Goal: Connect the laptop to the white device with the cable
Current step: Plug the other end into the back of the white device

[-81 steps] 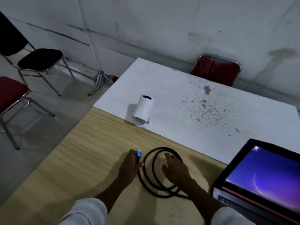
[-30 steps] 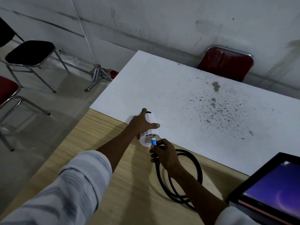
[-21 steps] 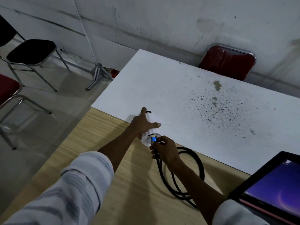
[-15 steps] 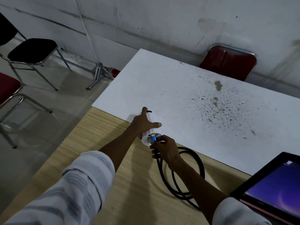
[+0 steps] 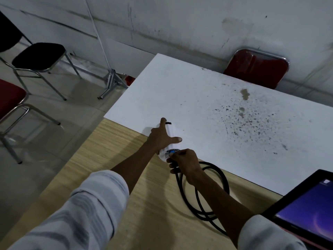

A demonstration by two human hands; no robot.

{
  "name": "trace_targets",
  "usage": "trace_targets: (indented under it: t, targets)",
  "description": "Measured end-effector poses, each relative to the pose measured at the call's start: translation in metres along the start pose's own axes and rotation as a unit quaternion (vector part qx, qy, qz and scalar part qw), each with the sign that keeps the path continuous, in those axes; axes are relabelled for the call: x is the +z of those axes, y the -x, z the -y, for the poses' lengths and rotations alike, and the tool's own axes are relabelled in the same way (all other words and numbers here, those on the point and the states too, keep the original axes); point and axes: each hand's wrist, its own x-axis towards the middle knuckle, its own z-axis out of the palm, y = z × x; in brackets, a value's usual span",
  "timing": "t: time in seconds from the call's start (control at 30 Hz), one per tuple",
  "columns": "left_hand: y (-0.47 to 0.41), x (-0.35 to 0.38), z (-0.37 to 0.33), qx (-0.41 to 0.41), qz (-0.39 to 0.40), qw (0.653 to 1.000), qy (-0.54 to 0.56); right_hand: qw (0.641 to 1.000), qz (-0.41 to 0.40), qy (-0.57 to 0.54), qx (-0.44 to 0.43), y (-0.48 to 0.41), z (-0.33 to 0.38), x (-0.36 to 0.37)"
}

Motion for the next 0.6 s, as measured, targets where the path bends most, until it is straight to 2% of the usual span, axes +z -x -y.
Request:
trace_targets:
  t: [0.2,0.4,0.6]
  targets:
    - [0.003,0.001,0.000,0.027,0.006,1.000,0.000,0.999,-0.035,-0.015,-0.010,0.004,-0.011,0.008]
    - [0.014,0.020,-0.010,0.103,-0.014,0.993,-0.047,0.997,-0.070,0.018,0.007,0.004,-0.022,0.007]
    - [0.004,0.017,-0.007,0.199,0.014,0.975,-0.095,0.996,-0.085,-0.010,-0.022,-0.006,-0.022,-0.007]
